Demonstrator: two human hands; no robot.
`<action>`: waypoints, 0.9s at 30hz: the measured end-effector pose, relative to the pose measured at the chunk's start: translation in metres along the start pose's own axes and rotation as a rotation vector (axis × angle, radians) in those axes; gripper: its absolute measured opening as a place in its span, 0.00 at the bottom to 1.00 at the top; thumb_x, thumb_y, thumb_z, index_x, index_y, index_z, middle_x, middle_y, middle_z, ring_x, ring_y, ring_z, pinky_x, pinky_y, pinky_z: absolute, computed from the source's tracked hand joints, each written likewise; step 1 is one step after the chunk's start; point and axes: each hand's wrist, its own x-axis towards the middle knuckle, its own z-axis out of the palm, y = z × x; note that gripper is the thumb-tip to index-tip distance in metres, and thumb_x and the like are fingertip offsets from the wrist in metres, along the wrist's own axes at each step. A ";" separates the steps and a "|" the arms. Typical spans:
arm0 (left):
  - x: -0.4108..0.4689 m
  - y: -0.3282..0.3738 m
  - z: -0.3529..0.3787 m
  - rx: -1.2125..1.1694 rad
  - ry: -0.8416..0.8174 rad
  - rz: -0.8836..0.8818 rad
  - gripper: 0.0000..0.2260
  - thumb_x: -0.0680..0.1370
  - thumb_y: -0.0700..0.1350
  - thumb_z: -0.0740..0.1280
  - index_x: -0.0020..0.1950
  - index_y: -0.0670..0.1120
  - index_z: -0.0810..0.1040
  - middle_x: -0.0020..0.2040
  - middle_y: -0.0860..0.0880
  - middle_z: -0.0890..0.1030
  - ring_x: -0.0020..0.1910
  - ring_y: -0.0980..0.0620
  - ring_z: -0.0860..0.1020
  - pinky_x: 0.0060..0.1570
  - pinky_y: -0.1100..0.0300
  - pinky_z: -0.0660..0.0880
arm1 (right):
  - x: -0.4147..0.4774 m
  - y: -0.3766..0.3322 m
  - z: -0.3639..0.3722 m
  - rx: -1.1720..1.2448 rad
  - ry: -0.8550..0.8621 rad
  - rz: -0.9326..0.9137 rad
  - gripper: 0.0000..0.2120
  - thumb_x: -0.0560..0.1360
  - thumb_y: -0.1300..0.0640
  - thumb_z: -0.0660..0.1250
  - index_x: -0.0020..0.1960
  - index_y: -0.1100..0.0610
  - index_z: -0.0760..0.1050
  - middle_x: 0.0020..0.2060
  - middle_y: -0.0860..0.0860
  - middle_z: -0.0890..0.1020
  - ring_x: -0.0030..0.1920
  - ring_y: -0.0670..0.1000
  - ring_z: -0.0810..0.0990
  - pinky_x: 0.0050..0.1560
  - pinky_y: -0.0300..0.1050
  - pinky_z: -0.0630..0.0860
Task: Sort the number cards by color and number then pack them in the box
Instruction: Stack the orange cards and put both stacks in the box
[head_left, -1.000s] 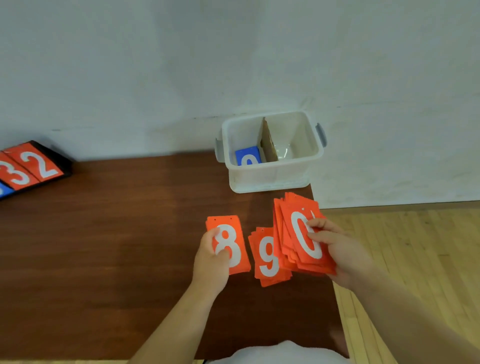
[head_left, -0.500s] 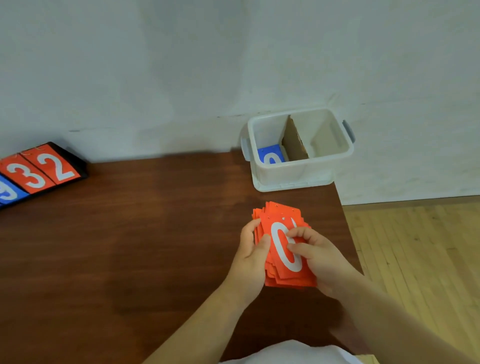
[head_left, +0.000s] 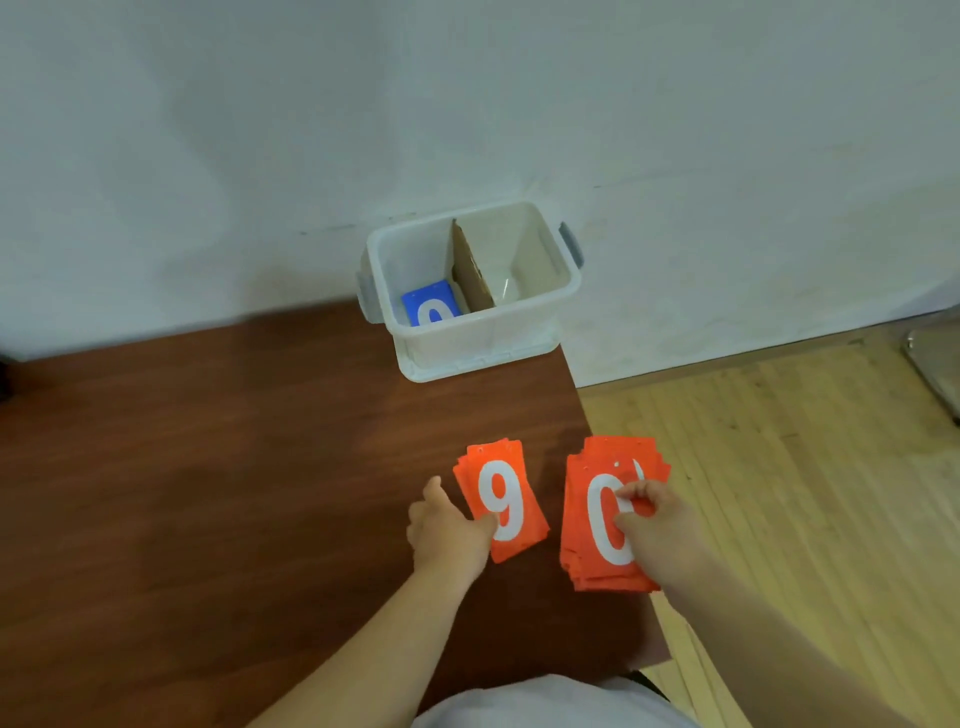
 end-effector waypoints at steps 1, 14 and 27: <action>0.000 0.010 0.010 0.040 0.030 0.001 0.47 0.71 0.58 0.77 0.82 0.52 0.52 0.74 0.43 0.65 0.73 0.40 0.66 0.68 0.47 0.69 | 0.003 0.006 -0.008 0.013 -0.008 0.007 0.10 0.75 0.63 0.69 0.49 0.49 0.80 0.45 0.48 0.83 0.42 0.50 0.82 0.47 0.53 0.83; -0.012 0.062 0.069 0.179 0.102 -0.107 0.55 0.68 0.51 0.82 0.79 0.62 0.43 0.72 0.45 0.56 0.69 0.39 0.67 0.60 0.44 0.76 | 0.058 0.022 -0.068 0.077 -0.153 0.045 0.09 0.77 0.60 0.69 0.50 0.45 0.80 0.52 0.47 0.80 0.49 0.54 0.82 0.46 0.51 0.85; -0.016 0.043 0.073 -0.166 0.021 -0.071 0.31 0.78 0.37 0.70 0.76 0.57 0.65 0.69 0.45 0.71 0.66 0.41 0.74 0.45 0.58 0.79 | 0.060 0.014 -0.076 0.096 -0.238 0.063 0.07 0.79 0.56 0.70 0.53 0.44 0.78 0.57 0.49 0.78 0.51 0.56 0.81 0.48 0.54 0.85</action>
